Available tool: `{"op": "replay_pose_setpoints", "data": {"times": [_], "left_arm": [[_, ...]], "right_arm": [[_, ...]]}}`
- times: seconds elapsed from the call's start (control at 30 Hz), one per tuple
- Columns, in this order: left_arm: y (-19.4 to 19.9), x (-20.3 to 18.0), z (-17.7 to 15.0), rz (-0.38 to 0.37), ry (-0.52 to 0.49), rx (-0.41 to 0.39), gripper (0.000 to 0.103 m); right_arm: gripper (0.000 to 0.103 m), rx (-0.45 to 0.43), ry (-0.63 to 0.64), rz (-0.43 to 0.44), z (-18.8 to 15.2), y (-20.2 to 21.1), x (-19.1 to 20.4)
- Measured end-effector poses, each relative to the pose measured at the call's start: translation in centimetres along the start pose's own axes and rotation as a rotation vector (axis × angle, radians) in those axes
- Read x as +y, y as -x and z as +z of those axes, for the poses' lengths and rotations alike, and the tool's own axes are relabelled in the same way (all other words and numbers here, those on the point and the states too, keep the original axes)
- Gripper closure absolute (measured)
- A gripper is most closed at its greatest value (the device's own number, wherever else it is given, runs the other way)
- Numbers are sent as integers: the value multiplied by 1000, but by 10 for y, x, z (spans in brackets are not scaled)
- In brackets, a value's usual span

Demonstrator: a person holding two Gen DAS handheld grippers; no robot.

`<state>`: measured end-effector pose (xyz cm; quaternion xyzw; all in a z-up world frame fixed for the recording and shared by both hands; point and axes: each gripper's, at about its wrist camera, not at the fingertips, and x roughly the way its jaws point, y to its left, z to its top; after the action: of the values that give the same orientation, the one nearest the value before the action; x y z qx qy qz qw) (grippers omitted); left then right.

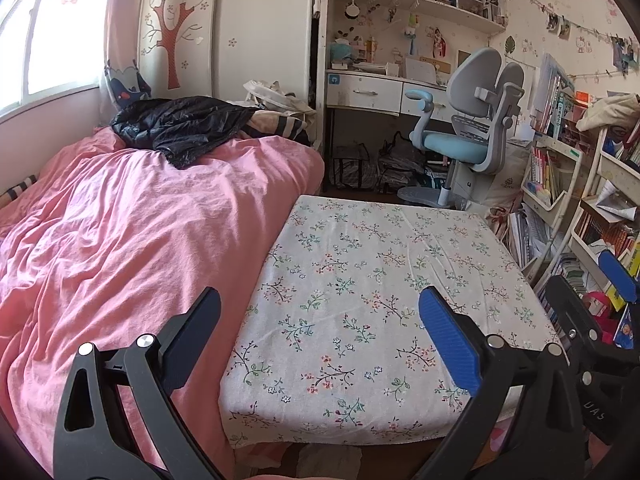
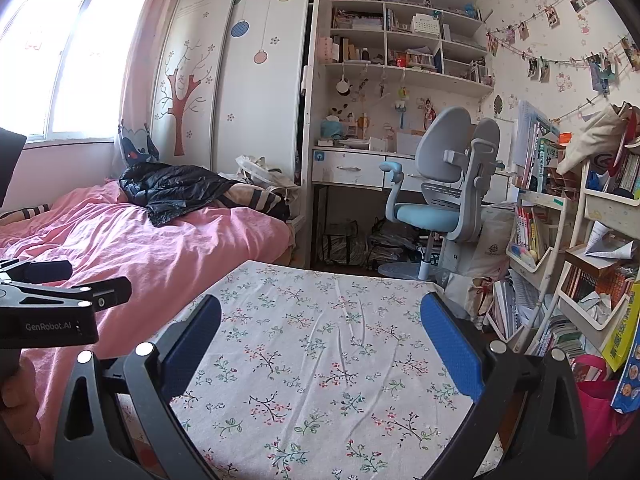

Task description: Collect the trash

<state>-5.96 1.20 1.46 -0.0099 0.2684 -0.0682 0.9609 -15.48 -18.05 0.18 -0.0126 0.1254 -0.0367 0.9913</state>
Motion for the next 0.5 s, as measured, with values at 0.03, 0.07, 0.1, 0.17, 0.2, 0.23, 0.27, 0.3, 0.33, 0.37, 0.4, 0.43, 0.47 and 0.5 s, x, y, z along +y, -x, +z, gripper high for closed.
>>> {"op": "replay_pose_setpoints", "data": {"times": [0.03, 0.07, 0.1, 0.17, 0.2, 0.23, 0.27, 0.3, 0.33, 0.37, 0.4, 0.43, 0.47, 0.5], "left_arm": [[2, 3, -1, -1, 22, -9, 7], [3, 5, -1, -1, 42, -13, 7], [3, 7, -1, -3, 50, -11, 7], [3, 8, -1, 10, 34, -2, 7], [3, 7, -1, 21, 22, 5, 7], [2, 7, 0, 24, 12, 17, 7], [0, 7, 0, 18, 4, 30, 7], [-1, 6, 0, 19, 0, 43, 7], [-3, 6, 1, 21, -3, 52, 7], [-4, 5, 1, 17, -6, 61, 7], [-4, 5, 1, 18, -5, 65, 7], [-4, 5, 1, 19, -2, 64, 7], [-4, 5, 1, 18, -1, 64, 7], [-4, 5, 1, 19, -3, 64, 7]], "right_arm": [[7, 0, 0, 0, 0, 0, 0], [7, -1, -1, -1, 0, 0, 0], [7, 1, -1, 0, 0, 0, 0], [7, 3, -1, -1, 0, 0, 0], [7, 5, -2, -2, 0, -1, 0], [7, 7, -1, -2, 0, -1, 1], [7, 11, -1, -3, 0, -2, 1], [7, 15, -1, -4, -1, -3, 1], [7, 20, -1, -5, -1, -3, 1], [7, 25, -2, -5, -1, -4, 1], [7, 29, -4, -5, -1, -5, 0], [7, 32, -4, -5, -1, -5, 0], [7, 35, -4, -5, -2, -5, 0], [7, 36, -3, -5, -1, -5, 0]]}}
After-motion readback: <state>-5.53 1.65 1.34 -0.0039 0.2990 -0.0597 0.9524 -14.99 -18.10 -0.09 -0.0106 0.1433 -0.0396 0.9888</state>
